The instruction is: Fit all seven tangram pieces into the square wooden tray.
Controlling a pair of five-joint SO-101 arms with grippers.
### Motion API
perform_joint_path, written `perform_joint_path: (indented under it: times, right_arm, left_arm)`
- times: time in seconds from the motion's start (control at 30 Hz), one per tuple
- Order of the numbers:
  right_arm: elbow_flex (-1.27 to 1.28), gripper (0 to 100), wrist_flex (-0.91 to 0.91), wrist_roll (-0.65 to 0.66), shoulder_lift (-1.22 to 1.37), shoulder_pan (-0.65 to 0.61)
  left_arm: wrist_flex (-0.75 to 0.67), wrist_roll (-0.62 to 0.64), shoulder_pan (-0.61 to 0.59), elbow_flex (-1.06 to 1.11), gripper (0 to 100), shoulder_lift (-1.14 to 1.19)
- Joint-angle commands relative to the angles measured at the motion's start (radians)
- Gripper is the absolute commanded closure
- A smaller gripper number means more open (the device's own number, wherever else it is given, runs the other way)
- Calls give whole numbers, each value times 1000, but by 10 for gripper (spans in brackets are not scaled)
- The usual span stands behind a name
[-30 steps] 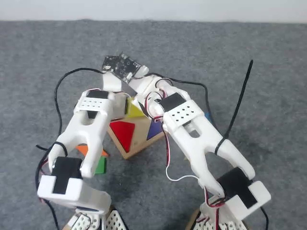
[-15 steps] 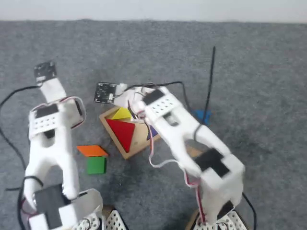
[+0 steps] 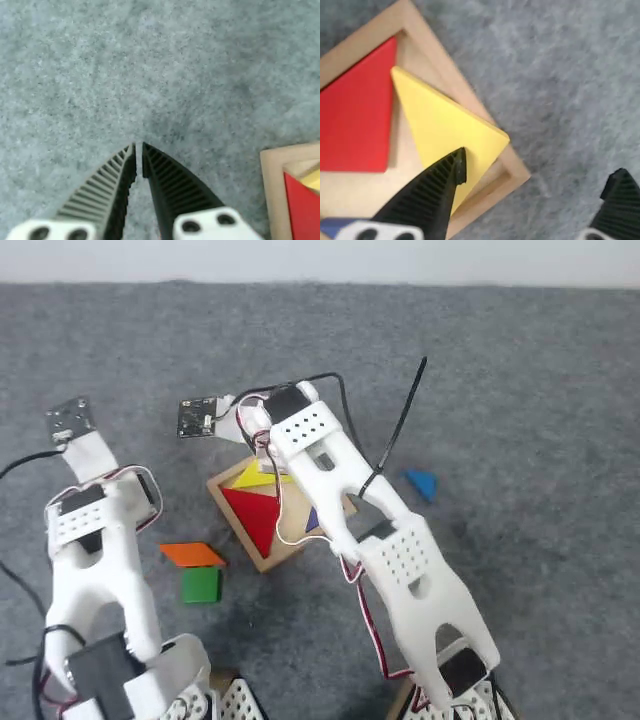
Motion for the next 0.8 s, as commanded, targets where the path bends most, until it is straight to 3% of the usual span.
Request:
perform_joint_path:
  times: [0.0,0.3,0.57,0.77]
  right_arm:
    - [-180,582,62,15,51,-10]
    - [-396,584,193,34,127,-4]
    - [-493,584,199,-57,125,5]
    - [-520,582,386,72,142,-42]
  left_arm:
    - [-25,-15,-8,-13,977,-44]
    - [-28,-15,-8,-10,977,-44]
    - [-29,-14,-8,-8,977,-44]
    - [-29,-12,-8,-8,977,-44]
